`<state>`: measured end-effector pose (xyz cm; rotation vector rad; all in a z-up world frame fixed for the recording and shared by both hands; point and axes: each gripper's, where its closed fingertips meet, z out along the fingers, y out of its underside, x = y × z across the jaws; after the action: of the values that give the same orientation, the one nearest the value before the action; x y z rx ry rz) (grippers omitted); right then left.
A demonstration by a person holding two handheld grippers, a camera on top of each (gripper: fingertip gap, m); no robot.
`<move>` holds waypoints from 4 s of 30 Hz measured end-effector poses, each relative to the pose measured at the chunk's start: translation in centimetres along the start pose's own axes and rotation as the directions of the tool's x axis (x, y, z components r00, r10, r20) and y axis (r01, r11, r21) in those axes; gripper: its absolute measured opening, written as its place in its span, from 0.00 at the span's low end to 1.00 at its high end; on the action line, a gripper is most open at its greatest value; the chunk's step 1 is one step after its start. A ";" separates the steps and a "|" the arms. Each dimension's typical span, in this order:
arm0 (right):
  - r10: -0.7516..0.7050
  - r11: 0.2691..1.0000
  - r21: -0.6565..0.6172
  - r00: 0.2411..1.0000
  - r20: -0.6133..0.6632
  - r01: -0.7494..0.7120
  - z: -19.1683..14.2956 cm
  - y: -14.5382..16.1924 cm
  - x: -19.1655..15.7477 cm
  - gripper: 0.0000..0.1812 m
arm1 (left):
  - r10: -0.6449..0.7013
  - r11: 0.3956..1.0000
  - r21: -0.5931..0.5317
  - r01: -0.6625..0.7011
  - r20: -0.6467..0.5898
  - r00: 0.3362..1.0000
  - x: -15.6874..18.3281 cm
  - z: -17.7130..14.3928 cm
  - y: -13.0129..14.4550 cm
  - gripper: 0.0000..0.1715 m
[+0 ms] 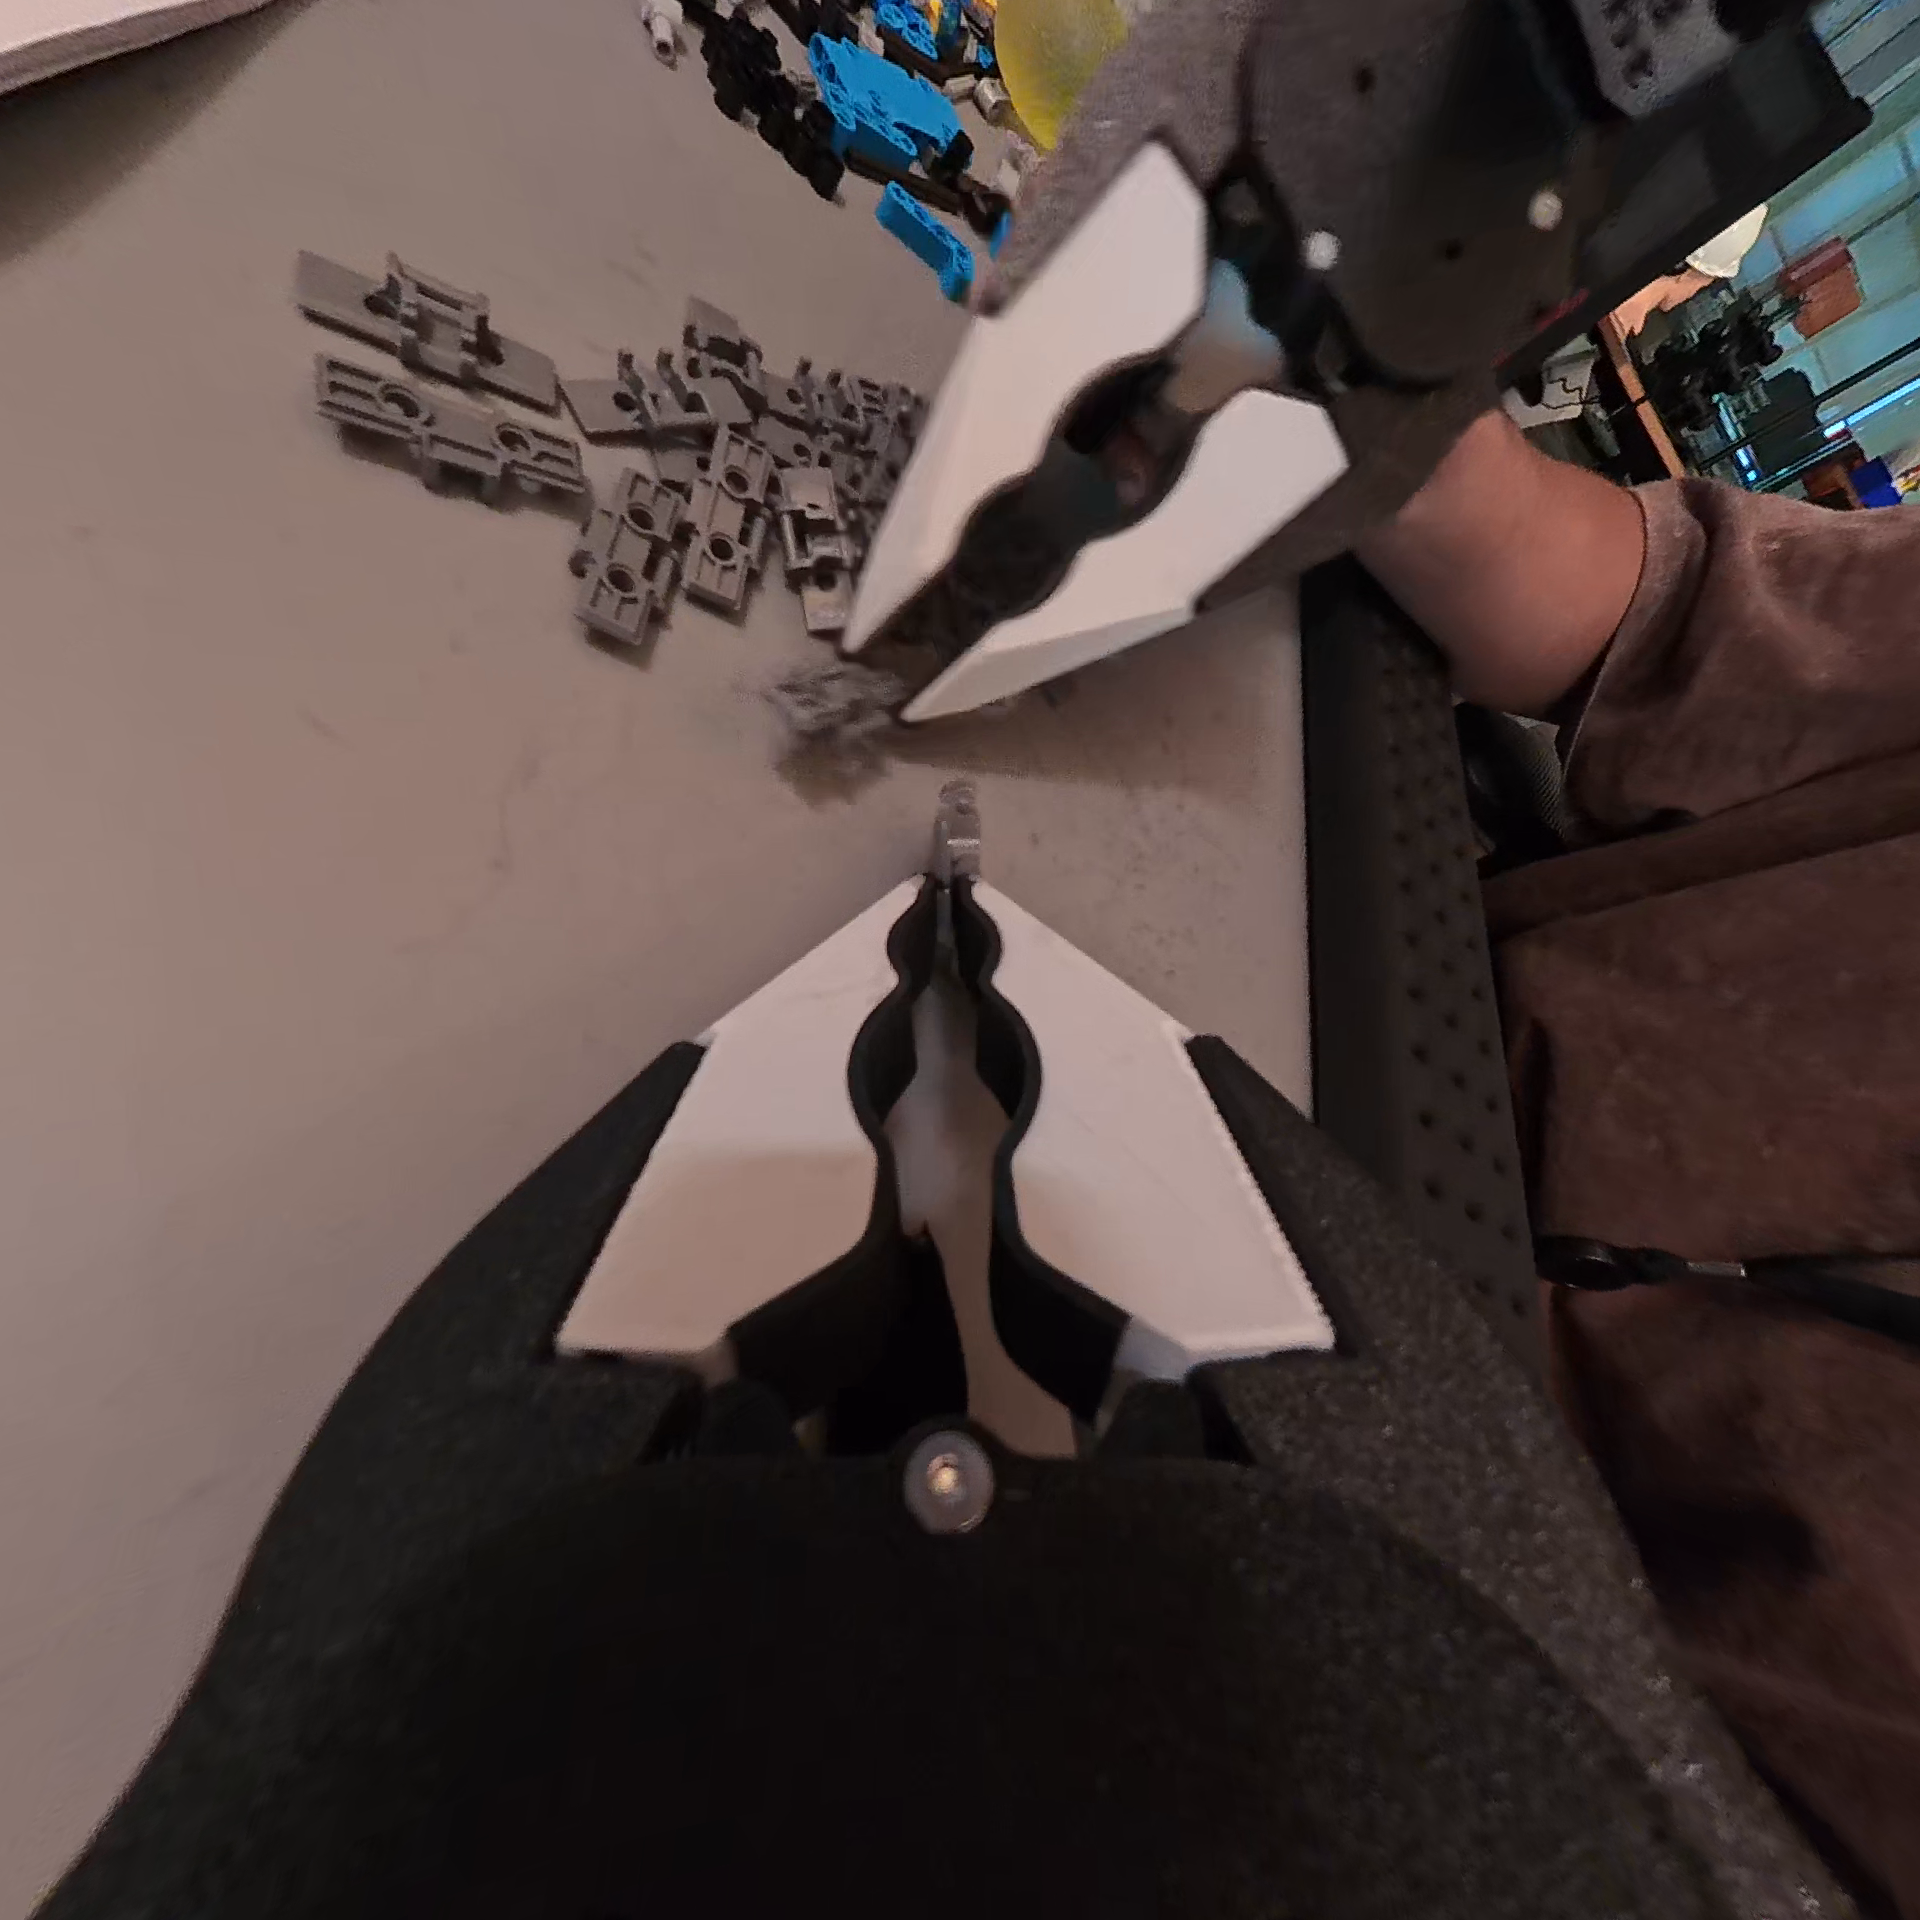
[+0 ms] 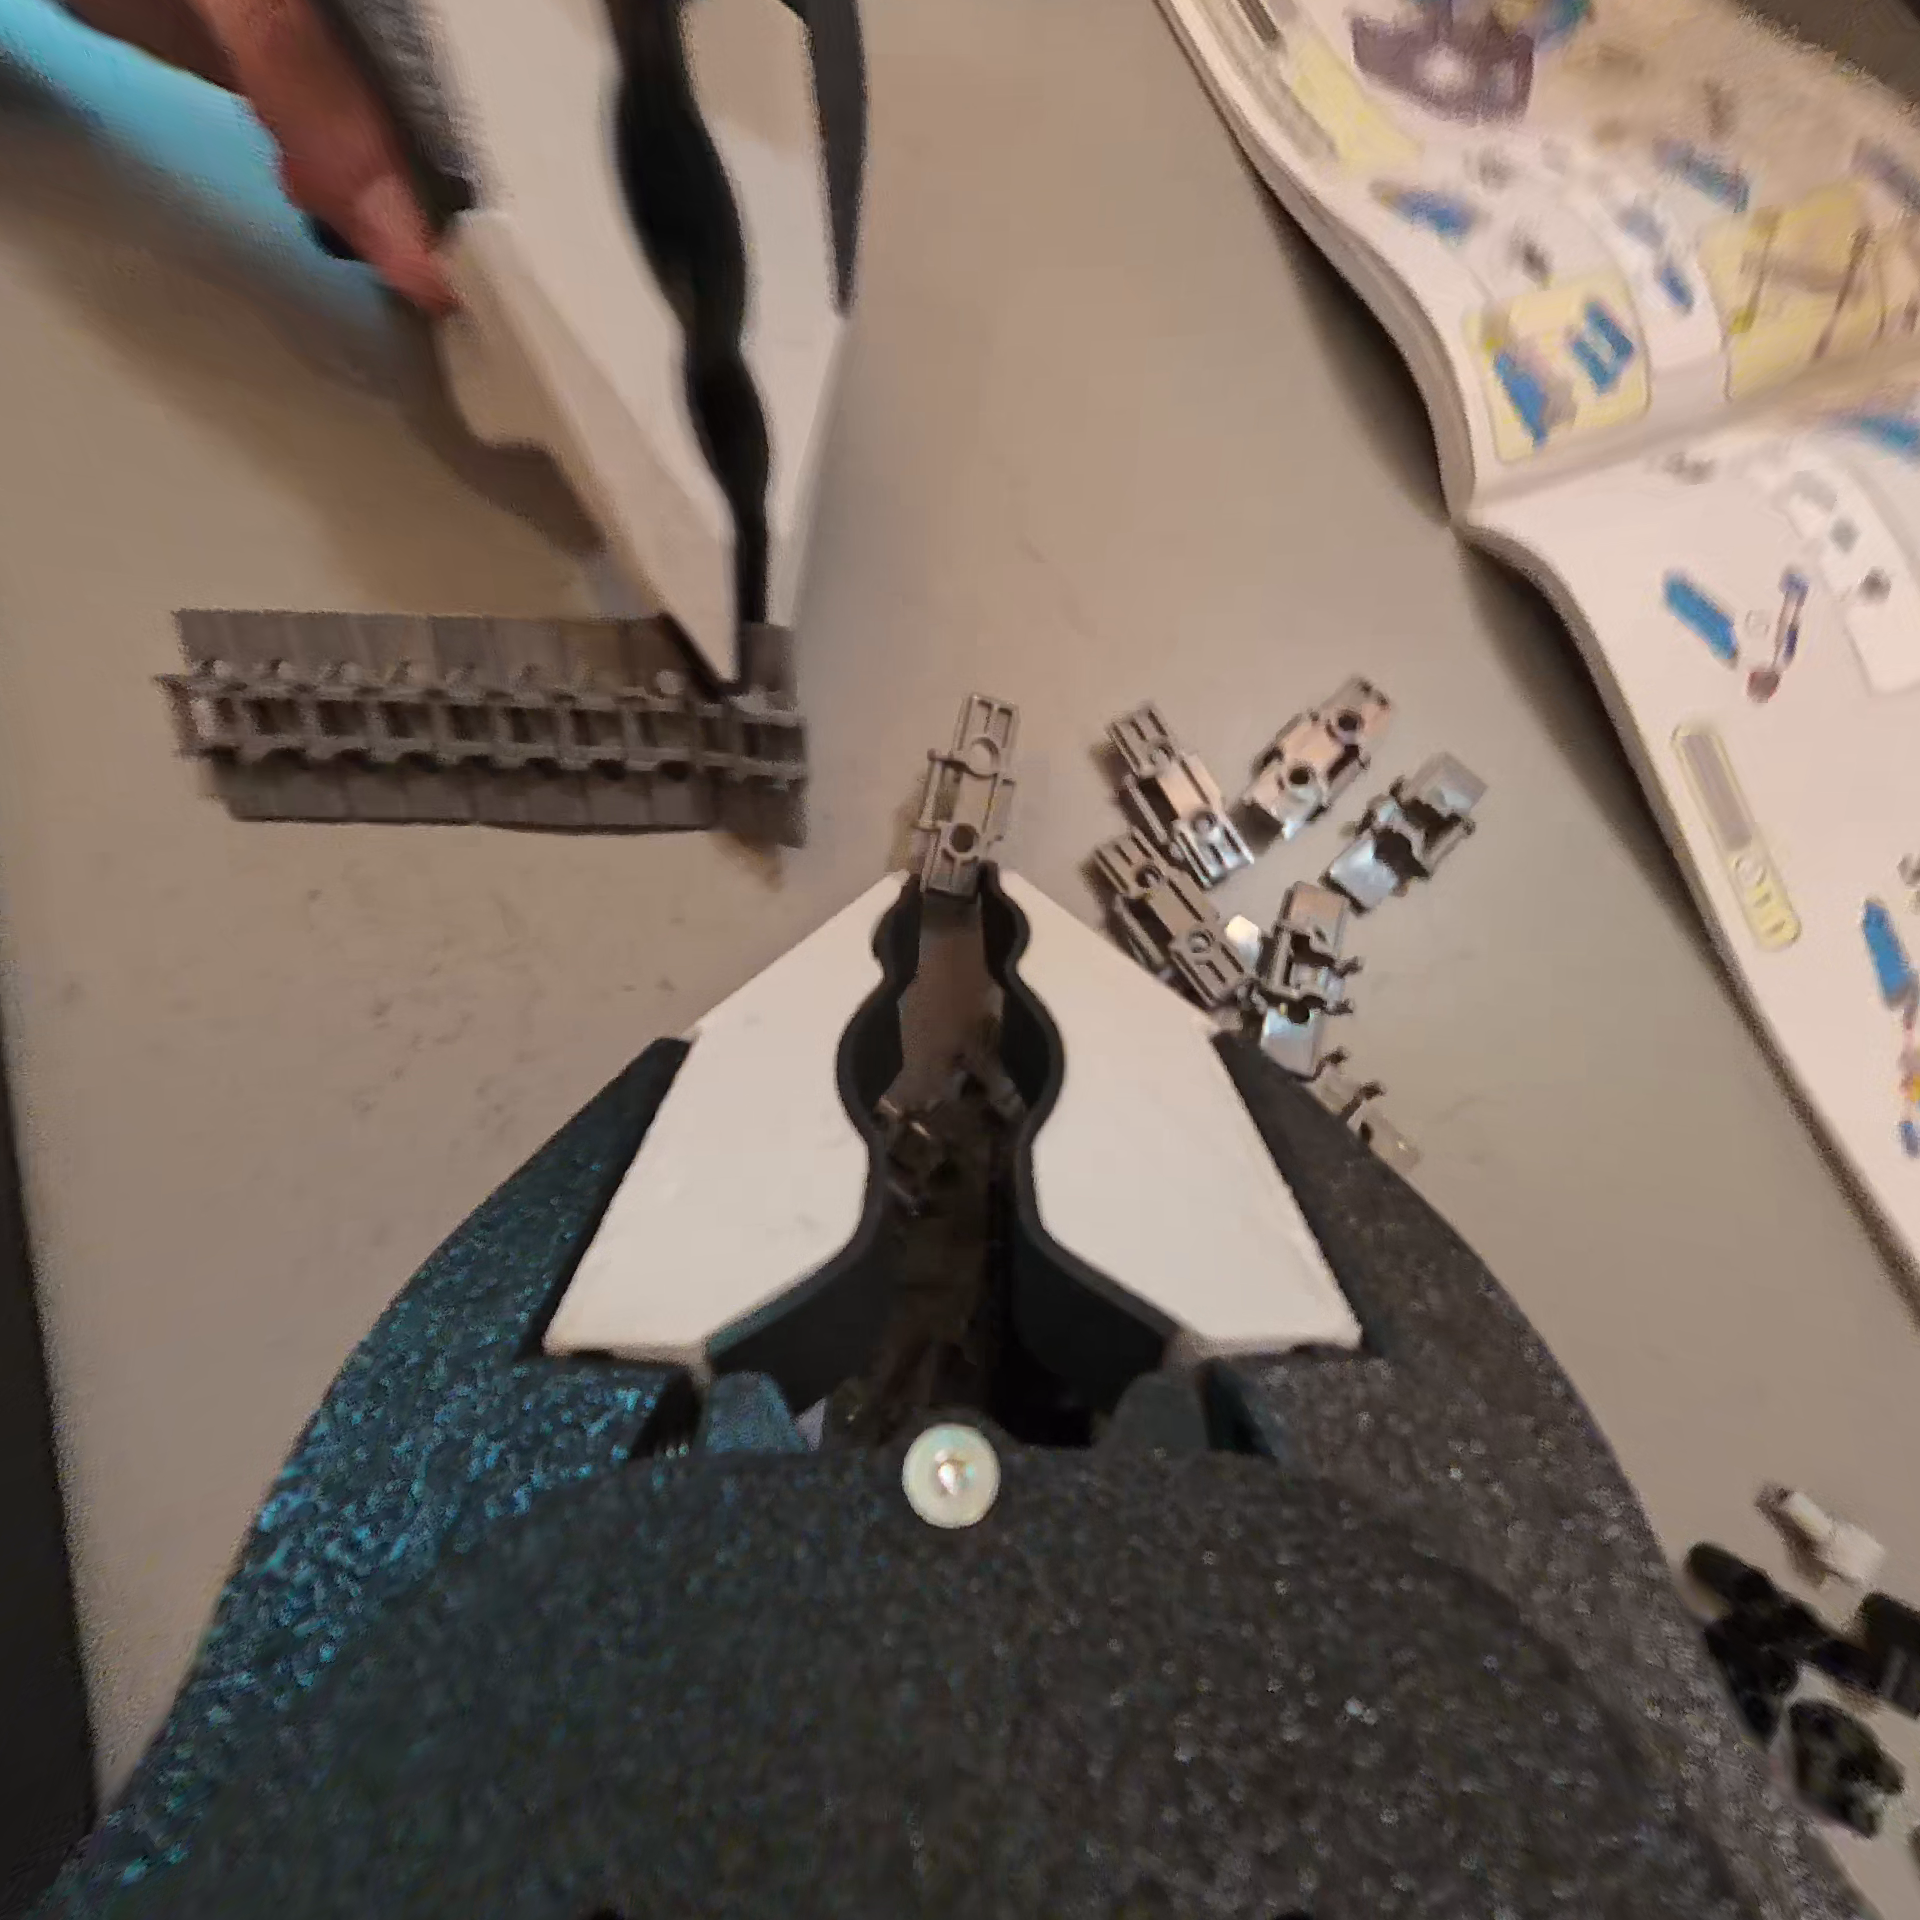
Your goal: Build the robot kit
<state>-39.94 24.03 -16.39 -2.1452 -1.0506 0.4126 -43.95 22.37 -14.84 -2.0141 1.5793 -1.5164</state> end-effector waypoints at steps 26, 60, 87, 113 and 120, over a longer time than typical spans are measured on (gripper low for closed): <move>-0.263 0.964 -0.084 0.939 -0.223 0.250 0.6 -0.8 -2.3 0.05 | 0.022 0.999 0.043 -0.022 0.002 1.000 -0.3 -0.8 -0.7 0.01; 0.059 0.998 -0.043 0.975 0.217 -0.051 -1.4 1.4 -4.4 0.08 | 0.048 0.999 -0.011 -0.049 -0.002 0.999 0.1 -0.3 0.1 0.02; -0.272 0.961 -0.007 0.945 0.180 0.278 -1.3 0.5 -8.4 0.12 | 0.049 0.999 -0.021 -0.049 -0.015 0.999 0.2 -0.2 0.3 0.02; -0.248 0.967 -0.008 0.944 0.219 0.255 -1.0 0.8 -7.7 0.06 | 0.055 0.998 -0.028 -0.056 -0.016 0.998 0.3 -0.2 0.4 0.02; 0.143 0.944 0.274 0.975 0.168 -0.186 -3.9 -5.0 -2.6 0.06 | 0.011 0.999 0.047 -0.007 -0.068 0.998 0.9 -0.6 -0.7 0.01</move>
<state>-42.16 22.36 -10.15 -1.9668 -0.8309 0.7647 -44.06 22.22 -13.57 -1.9477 1.5603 -1.6200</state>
